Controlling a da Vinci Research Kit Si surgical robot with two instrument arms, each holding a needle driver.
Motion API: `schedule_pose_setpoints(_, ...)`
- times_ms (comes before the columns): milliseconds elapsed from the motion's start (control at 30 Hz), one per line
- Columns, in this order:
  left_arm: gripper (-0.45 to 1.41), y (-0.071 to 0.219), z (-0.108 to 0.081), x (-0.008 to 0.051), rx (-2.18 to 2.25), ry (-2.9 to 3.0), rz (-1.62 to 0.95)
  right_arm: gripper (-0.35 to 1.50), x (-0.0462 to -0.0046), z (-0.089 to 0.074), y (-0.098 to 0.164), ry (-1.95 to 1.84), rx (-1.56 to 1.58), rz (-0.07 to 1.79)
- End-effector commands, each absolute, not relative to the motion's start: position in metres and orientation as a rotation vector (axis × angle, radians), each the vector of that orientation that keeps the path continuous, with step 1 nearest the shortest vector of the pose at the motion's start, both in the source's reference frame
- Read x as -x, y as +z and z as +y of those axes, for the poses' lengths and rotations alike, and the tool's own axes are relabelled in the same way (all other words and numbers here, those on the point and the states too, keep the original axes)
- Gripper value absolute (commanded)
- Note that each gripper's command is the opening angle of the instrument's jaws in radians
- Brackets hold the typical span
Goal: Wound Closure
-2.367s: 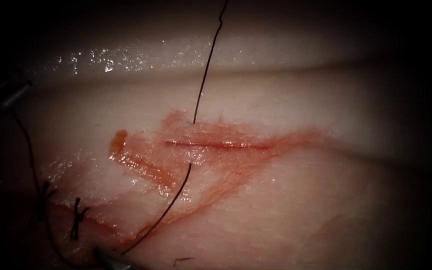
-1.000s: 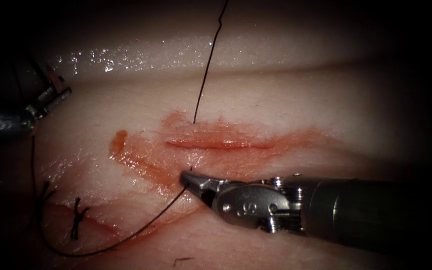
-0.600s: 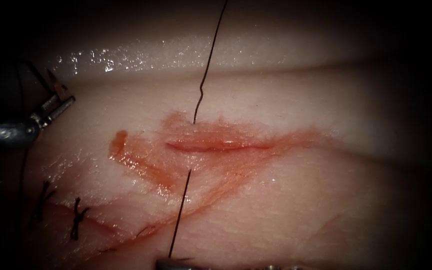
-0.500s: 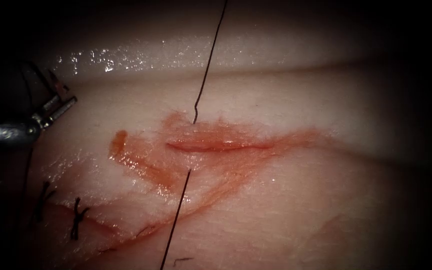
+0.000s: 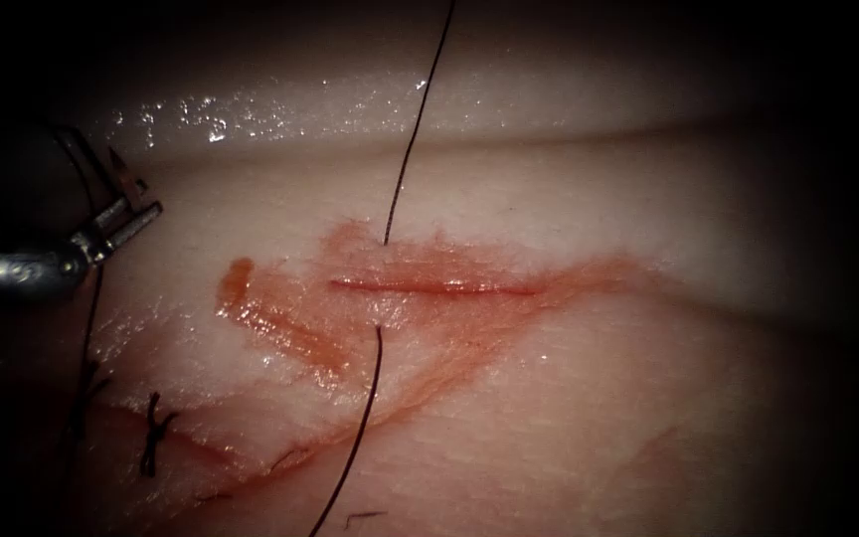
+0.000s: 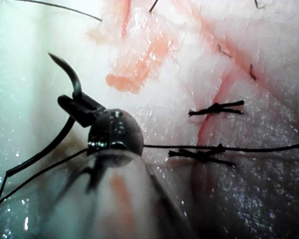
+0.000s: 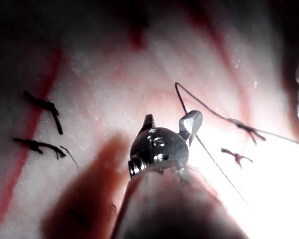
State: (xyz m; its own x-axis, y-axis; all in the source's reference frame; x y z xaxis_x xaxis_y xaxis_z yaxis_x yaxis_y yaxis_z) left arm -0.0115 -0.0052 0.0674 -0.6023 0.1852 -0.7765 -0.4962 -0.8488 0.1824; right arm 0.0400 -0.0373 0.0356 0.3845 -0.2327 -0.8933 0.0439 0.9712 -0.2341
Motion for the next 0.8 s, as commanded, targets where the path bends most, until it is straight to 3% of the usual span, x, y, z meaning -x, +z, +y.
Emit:
schedule_pose_setpoints(33,-0.45,0.068,-0.005,0.012,1.123,2.457,0.556,1.28,-0.0386,-0.035,0.037,-0.142,0.221,1.178)
schedule_pose_setpoints(200,-0.45,0.069,-0.006,0.012,1.115,2.472,0.562,1.38,-0.032,-0.03,0.041,-0.08,0.285,1.159)
schedule_pose_setpoints(333,-0.45,0.069,-0.006,0.012,1.113,2.475,0.562,1.38,-0.03,-0.028,0.046,-0.064,0.317,1.112)
schedule_pose_setpoints(633,-0.45,0.069,-0.006,0.0121,1.122,2.479,0.562,1.43,-0.0322,-0.024,0.058,-0.025,0.335,1.073)
schedule_pose_setpoints(800,-0.45,0.069,-0.006,0.0122,1.121,2.479,0.562,1.36,-0.0325,-0.022,0.061,0.007,0.33,1.077)
